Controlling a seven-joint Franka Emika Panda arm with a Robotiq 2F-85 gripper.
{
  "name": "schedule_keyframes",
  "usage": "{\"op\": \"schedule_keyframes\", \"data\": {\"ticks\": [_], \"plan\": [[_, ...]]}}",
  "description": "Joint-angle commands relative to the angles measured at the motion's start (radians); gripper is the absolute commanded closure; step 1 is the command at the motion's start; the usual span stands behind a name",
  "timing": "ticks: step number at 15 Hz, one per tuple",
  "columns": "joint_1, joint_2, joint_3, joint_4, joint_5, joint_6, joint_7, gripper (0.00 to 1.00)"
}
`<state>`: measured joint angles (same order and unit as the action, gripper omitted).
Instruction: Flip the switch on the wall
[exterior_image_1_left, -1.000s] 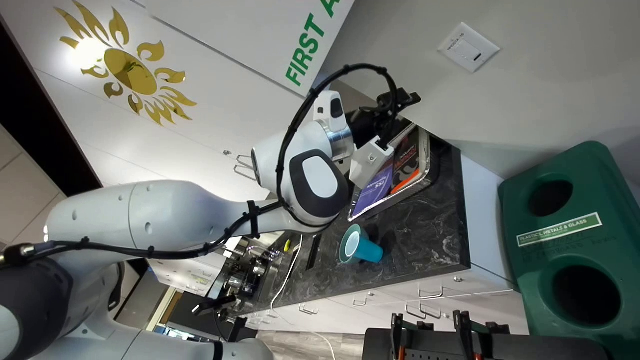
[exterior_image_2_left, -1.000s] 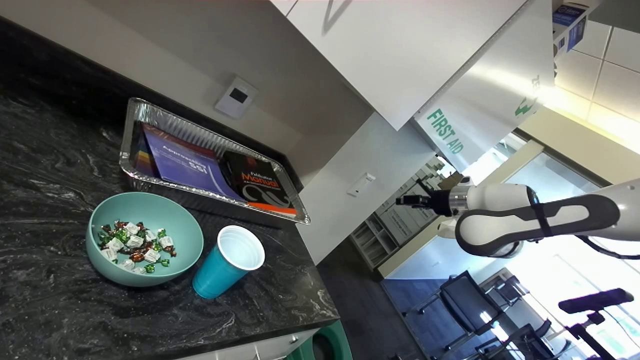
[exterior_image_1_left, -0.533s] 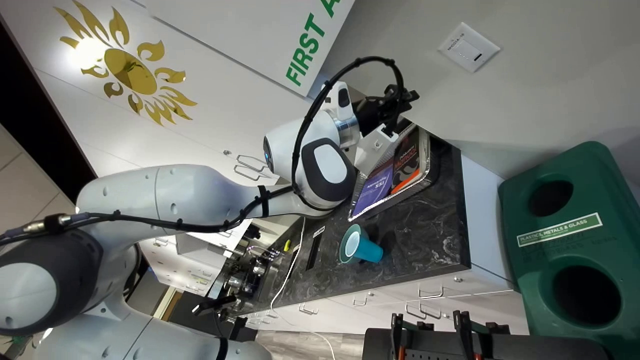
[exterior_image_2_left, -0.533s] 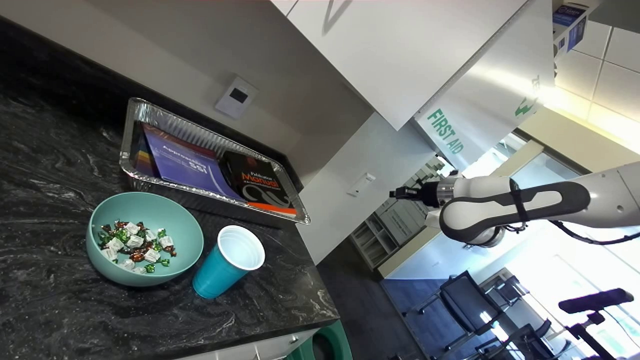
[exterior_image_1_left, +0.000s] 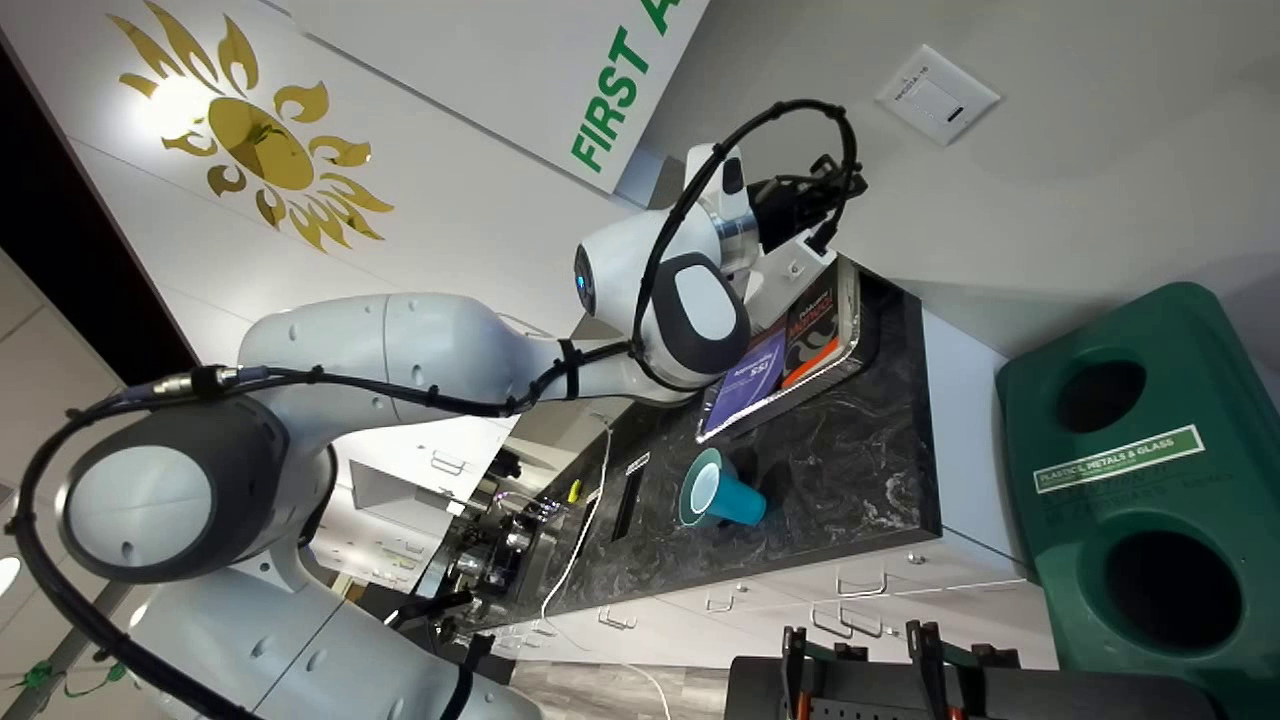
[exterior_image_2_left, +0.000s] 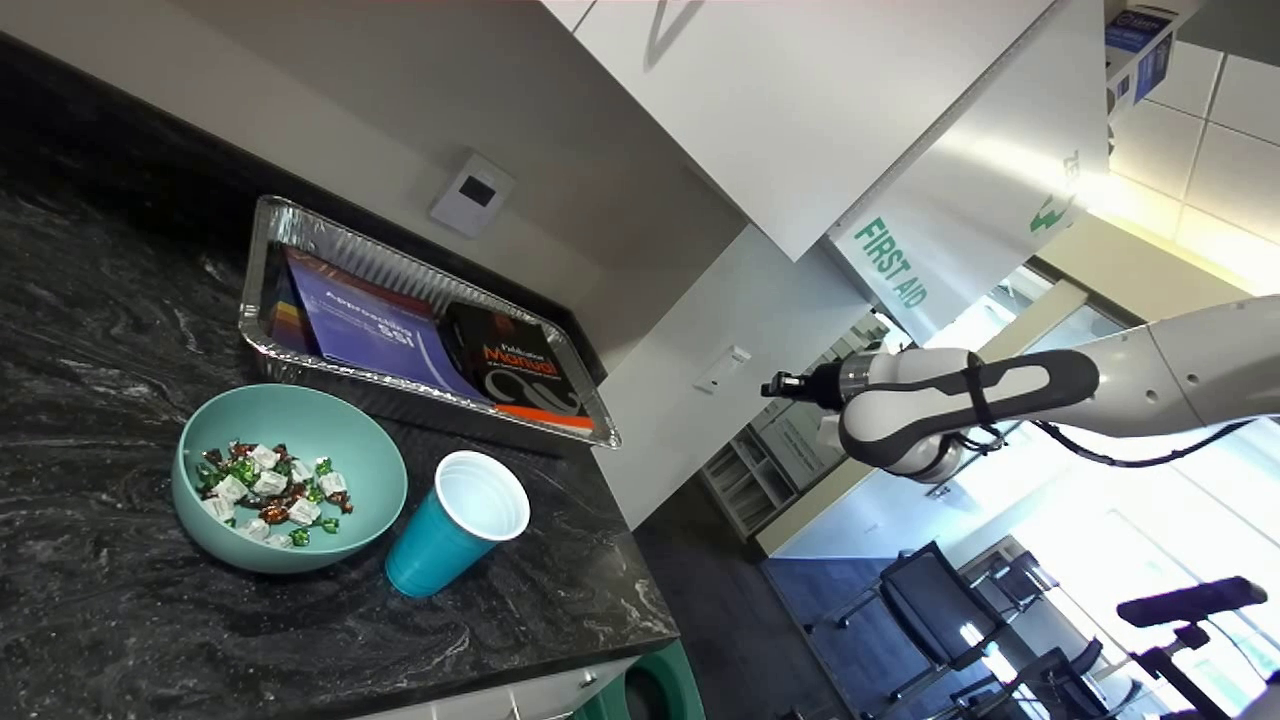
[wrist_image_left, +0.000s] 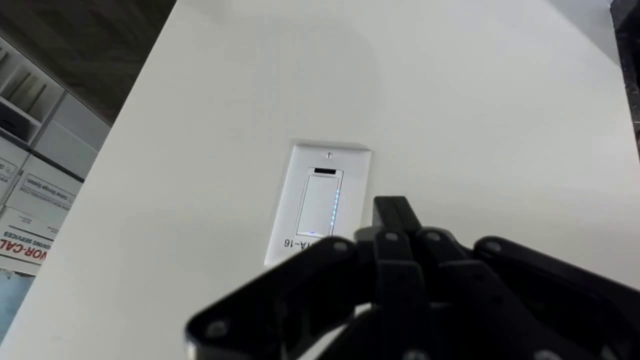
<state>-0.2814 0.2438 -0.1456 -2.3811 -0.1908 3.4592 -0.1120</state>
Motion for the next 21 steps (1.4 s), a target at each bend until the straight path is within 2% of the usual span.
{"op": "schedule_keyframes", "data": {"ticks": [1, 2, 7, 9, 13, 21], "plan": [[0.036, 0.073, -0.034, 0.075, 0.051, -0.016, -0.016, 1.0], [0.011, 0.04, -0.011, 0.032, 0.021, -0.002, 0.0, 0.99], [0.025, 0.072, -0.023, 0.059, 0.038, -0.002, -0.007, 1.0], [-0.016, 0.092, 0.021, 0.097, 0.021, -0.004, 0.044, 1.0], [-0.062, 0.136, 0.064, 0.166, 0.021, -0.016, 0.099, 1.0], [-0.068, 0.256, 0.046, 0.318, 0.047, -0.05, 0.096, 1.0]]}}
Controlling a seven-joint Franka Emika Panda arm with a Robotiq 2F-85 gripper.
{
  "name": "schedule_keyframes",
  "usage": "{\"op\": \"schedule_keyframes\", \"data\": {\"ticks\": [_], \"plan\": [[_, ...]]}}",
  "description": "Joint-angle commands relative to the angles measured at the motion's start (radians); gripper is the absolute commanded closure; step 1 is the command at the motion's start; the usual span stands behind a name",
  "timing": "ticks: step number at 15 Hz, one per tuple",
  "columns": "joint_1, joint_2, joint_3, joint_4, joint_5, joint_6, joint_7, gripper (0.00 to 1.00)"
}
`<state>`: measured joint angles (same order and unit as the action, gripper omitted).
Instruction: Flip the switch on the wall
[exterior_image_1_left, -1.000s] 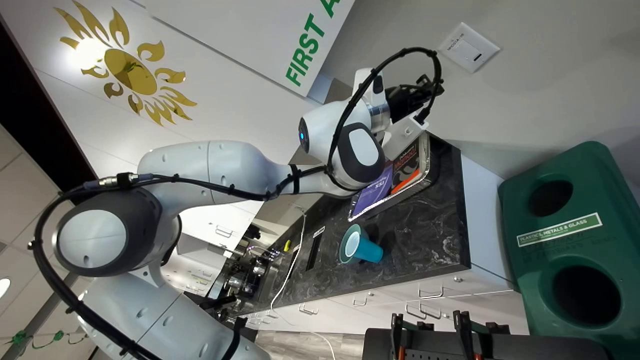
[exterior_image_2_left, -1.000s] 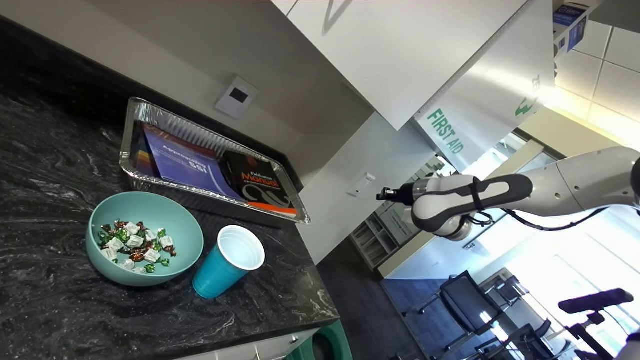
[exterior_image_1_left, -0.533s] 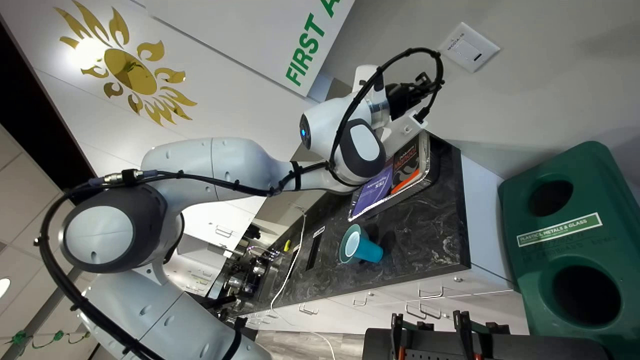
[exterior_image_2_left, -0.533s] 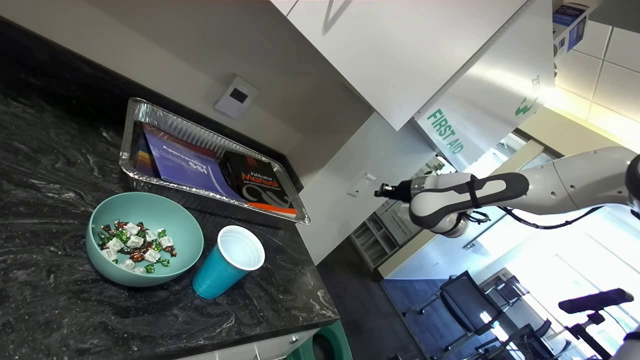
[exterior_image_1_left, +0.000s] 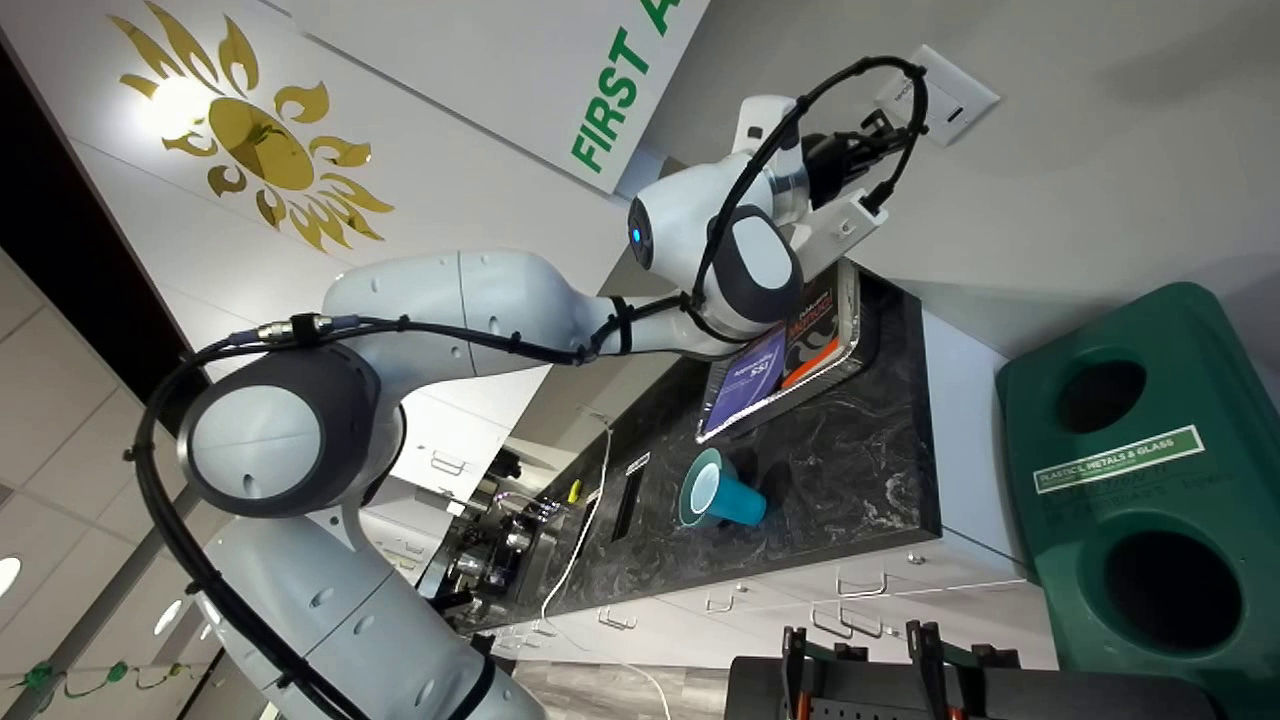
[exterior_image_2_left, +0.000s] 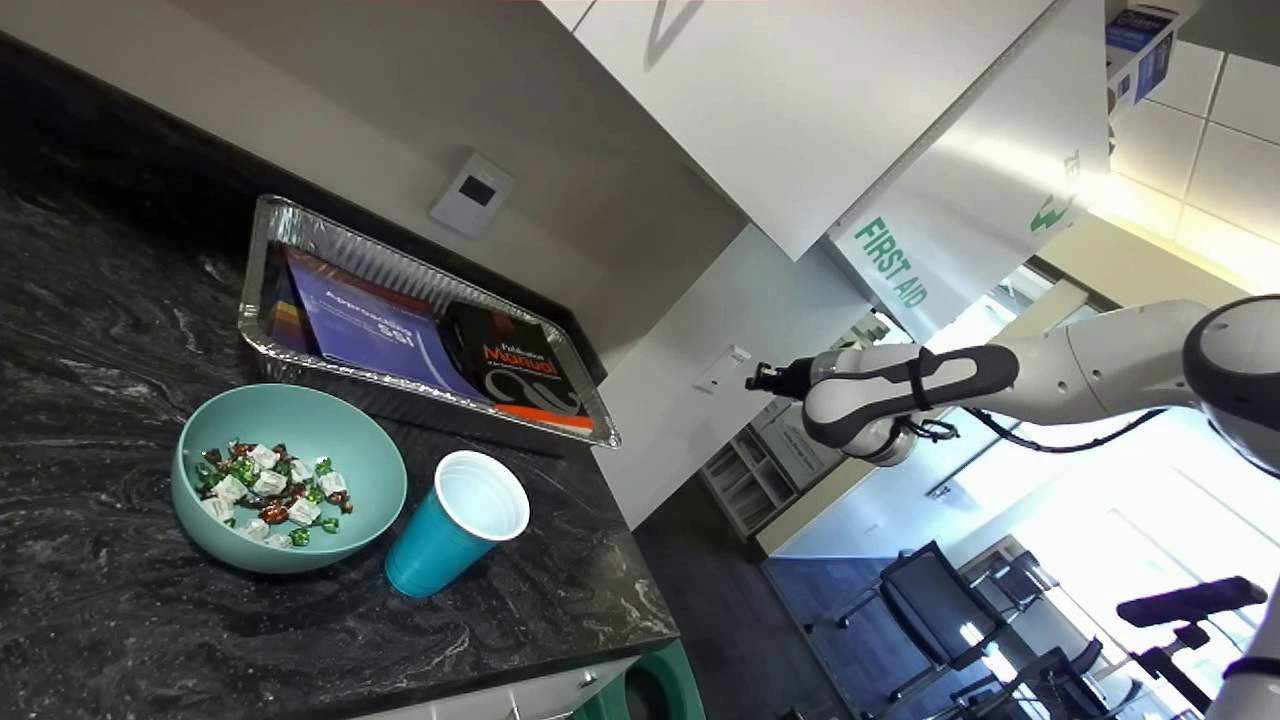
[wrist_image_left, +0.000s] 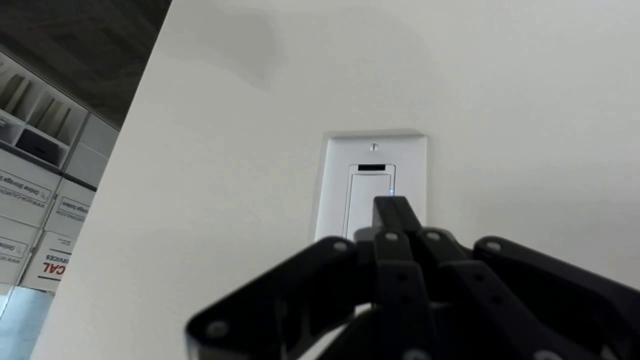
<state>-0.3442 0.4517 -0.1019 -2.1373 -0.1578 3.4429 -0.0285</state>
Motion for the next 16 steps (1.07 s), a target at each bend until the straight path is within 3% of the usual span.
{"op": "schedule_keyframes", "data": {"ticks": [1, 16], "plan": [[-0.012, 0.063, 0.01, 0.092, 0.009, -0.037, 0.013, 1.0], [-0.02, 0.215, 0.045, 0.298, 0.03, -0.132, -0.011, 1.0]]}}
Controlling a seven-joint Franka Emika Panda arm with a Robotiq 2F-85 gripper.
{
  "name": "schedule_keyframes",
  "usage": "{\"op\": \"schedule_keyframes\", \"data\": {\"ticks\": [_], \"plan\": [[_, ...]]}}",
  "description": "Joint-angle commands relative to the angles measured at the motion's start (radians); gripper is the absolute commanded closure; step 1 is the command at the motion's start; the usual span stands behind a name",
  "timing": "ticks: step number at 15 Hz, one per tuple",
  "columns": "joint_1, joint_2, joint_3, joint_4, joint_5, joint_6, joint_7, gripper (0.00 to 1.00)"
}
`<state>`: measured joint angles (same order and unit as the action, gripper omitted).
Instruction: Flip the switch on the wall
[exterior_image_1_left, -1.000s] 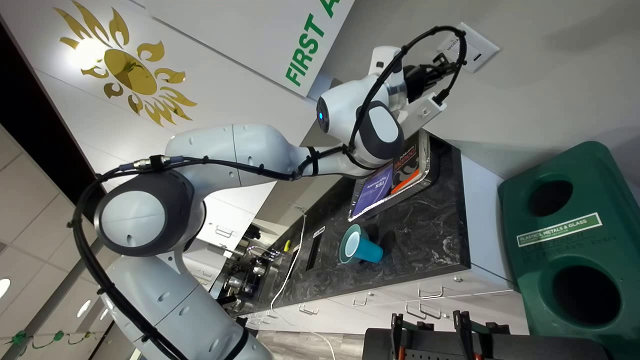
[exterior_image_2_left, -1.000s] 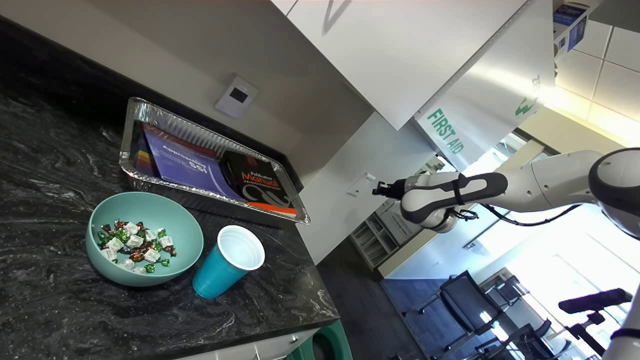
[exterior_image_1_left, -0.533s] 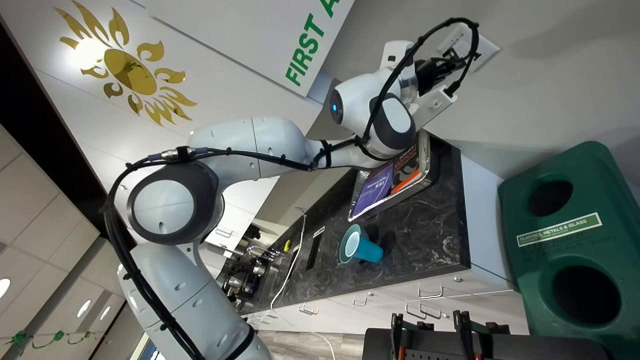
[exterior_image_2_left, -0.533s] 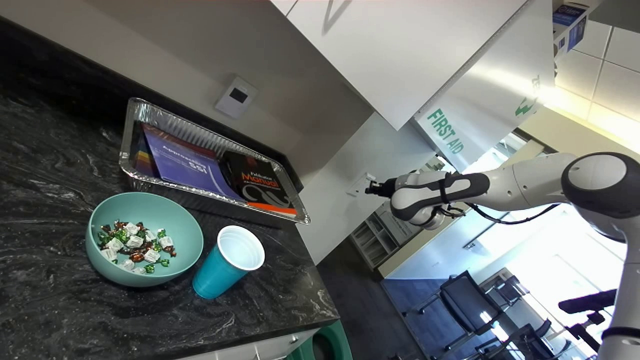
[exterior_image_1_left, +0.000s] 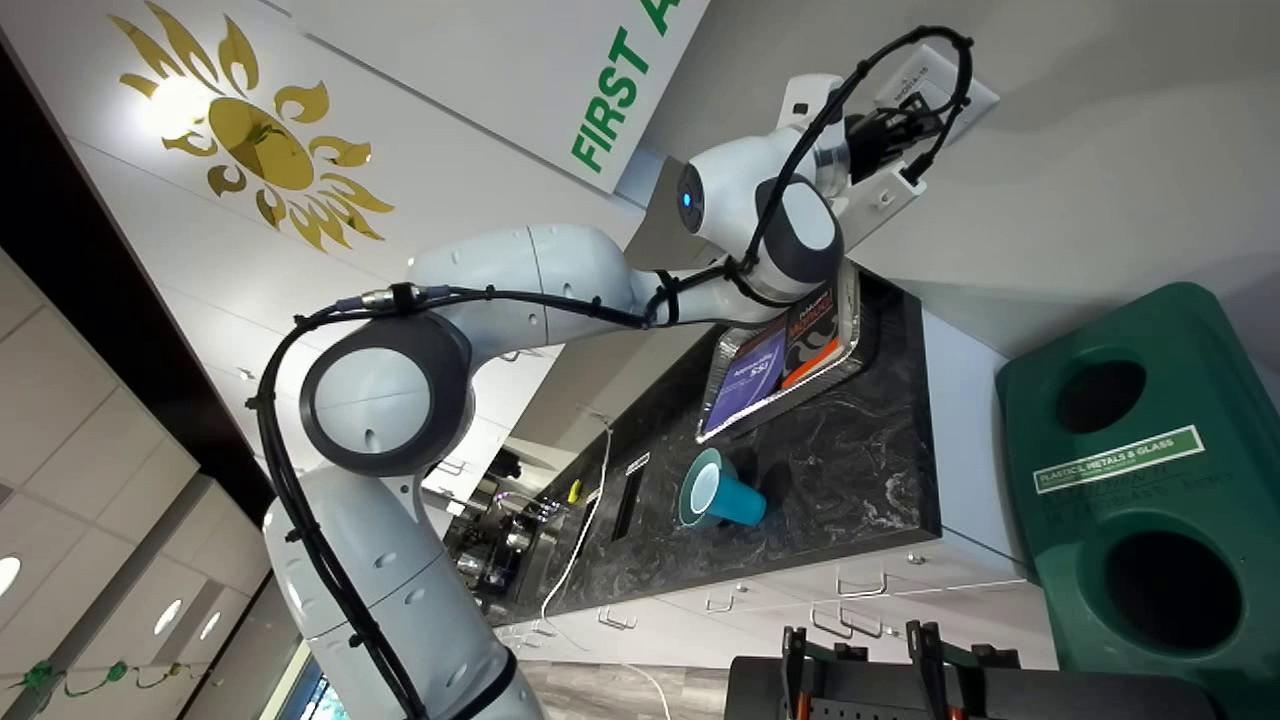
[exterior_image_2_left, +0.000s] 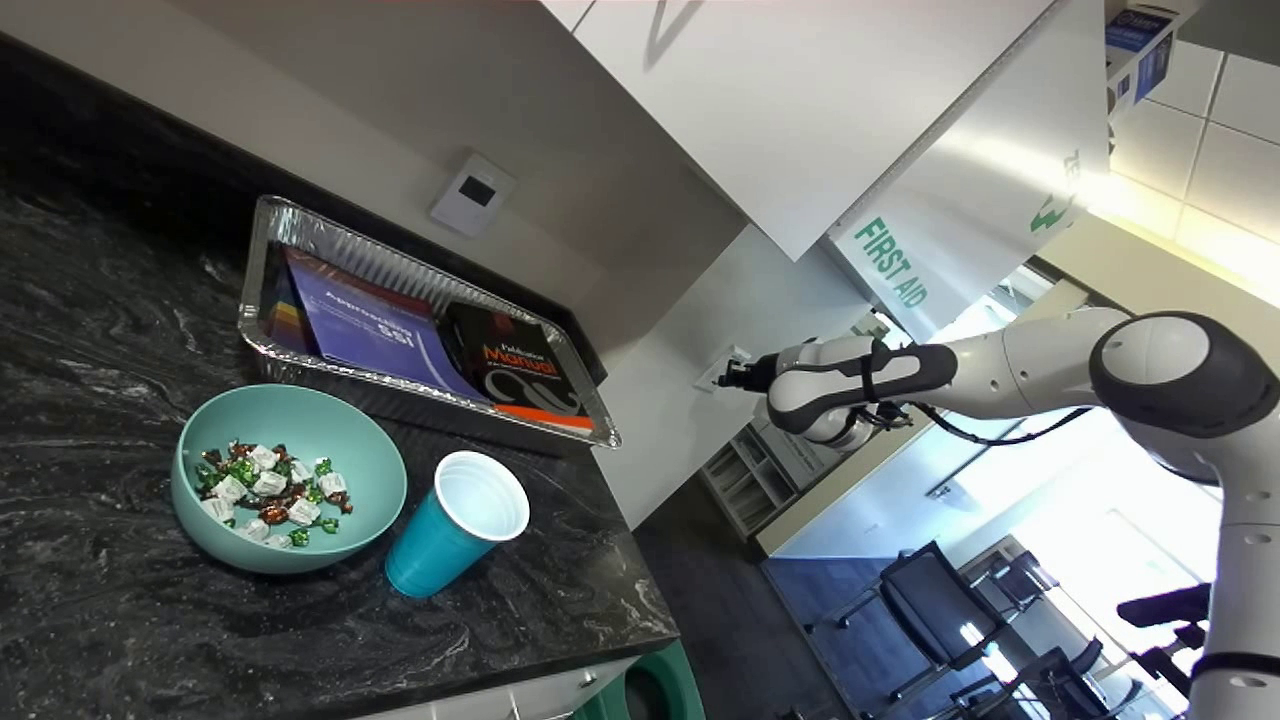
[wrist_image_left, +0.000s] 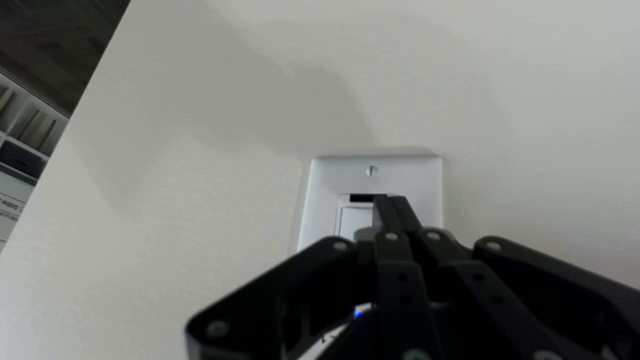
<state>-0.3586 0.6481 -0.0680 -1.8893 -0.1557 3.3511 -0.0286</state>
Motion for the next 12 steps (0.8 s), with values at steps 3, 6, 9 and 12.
{"op": "schedule_keyframes", "data": {"ticks": [3, 6, 9, 12], "plan": [[-0.003, 0.029, 0.01, 0.074, 0.042, -0.047, -0.008, 1.0], [-0.004, 0.038, 0.013, 0.095, 0.057, -0.065, -0.004, 1.0], [-0.007, 0.051, 0.015, 0.123, 0.086, -0.084, 0.008, 1.0], [0.007, 0.043, 0.003, 0.122, 0.128, -0.101, 0.02, 1.0]]}}
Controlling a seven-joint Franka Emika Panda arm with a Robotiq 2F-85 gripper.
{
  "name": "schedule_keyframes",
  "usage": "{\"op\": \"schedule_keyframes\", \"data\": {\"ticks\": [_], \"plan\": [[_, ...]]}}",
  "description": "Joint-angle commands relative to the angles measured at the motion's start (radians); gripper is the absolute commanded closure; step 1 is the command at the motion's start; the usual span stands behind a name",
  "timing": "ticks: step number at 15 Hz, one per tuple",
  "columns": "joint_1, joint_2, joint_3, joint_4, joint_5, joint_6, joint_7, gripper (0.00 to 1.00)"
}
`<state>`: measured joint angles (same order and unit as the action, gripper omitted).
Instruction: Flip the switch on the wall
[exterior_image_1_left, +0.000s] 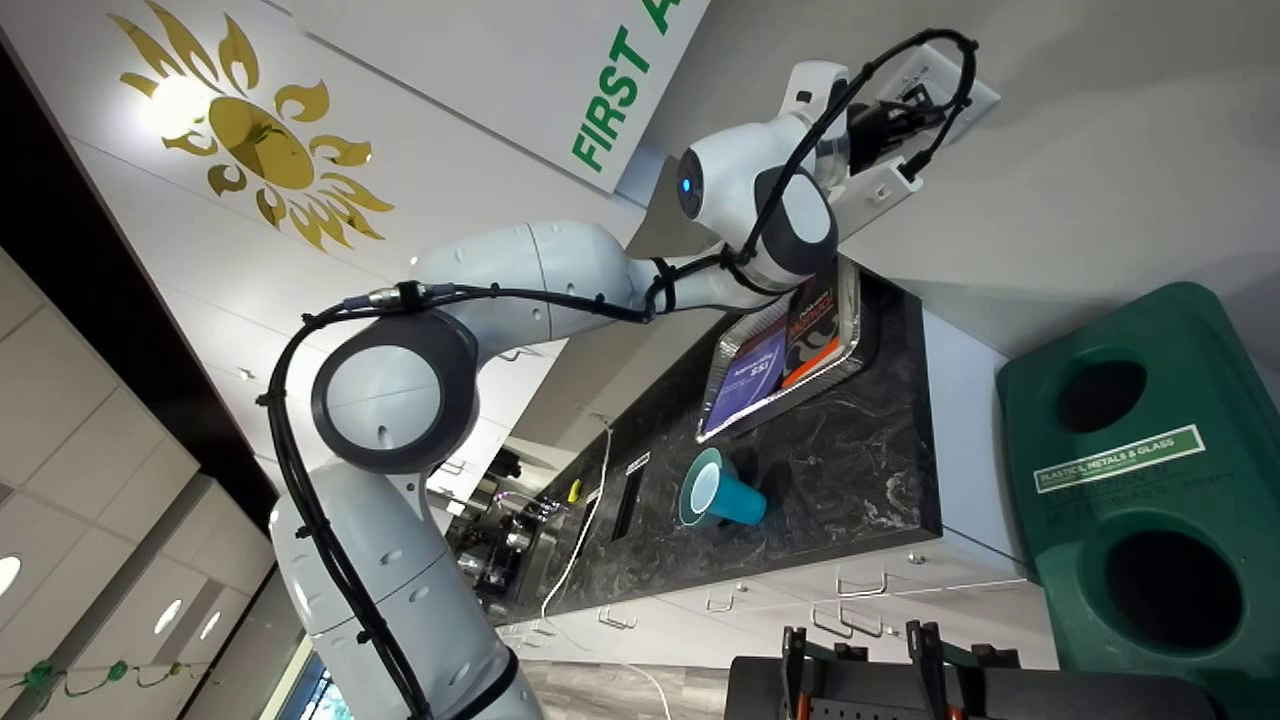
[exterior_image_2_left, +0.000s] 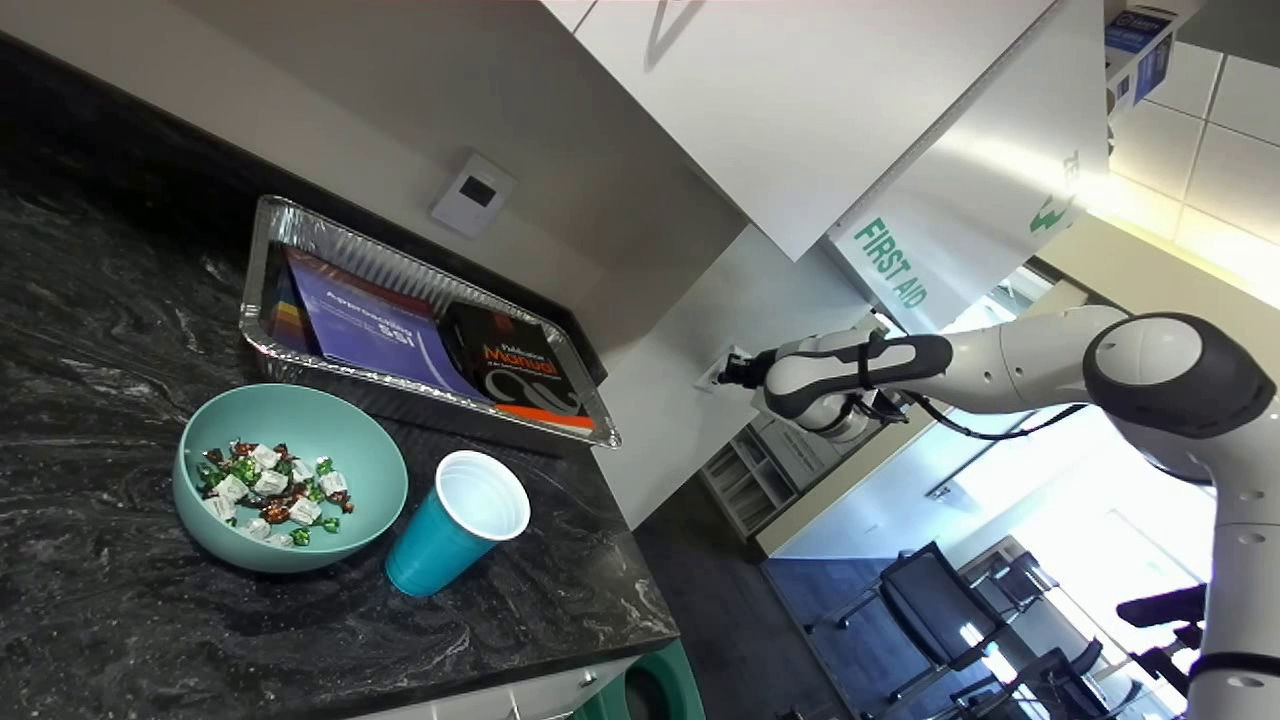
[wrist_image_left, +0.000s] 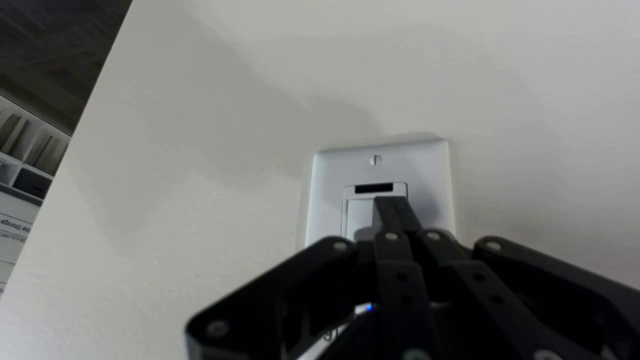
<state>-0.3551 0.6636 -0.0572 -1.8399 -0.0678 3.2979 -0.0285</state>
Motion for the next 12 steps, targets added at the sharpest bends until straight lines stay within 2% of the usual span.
{"op": "schedule_keyframes", "data": {"ticks": [1, 3, 6, 12], "plan": [[-0.002, 0.005, 0.004, 0.037, 0.044, -0.05, 0.014, 1.0], [-0.015, -0.028, 0.026, -0.02, 0.042, -0.041, 0.003, 1.0], [-0.011, -0.057, 0.024, -0.082, 0.041, -0.037, 0.002, 1.0], [-0.011, -0.072, 0.027, -0.124, 0.043, -0.035, 0.004, 1.0]]}}
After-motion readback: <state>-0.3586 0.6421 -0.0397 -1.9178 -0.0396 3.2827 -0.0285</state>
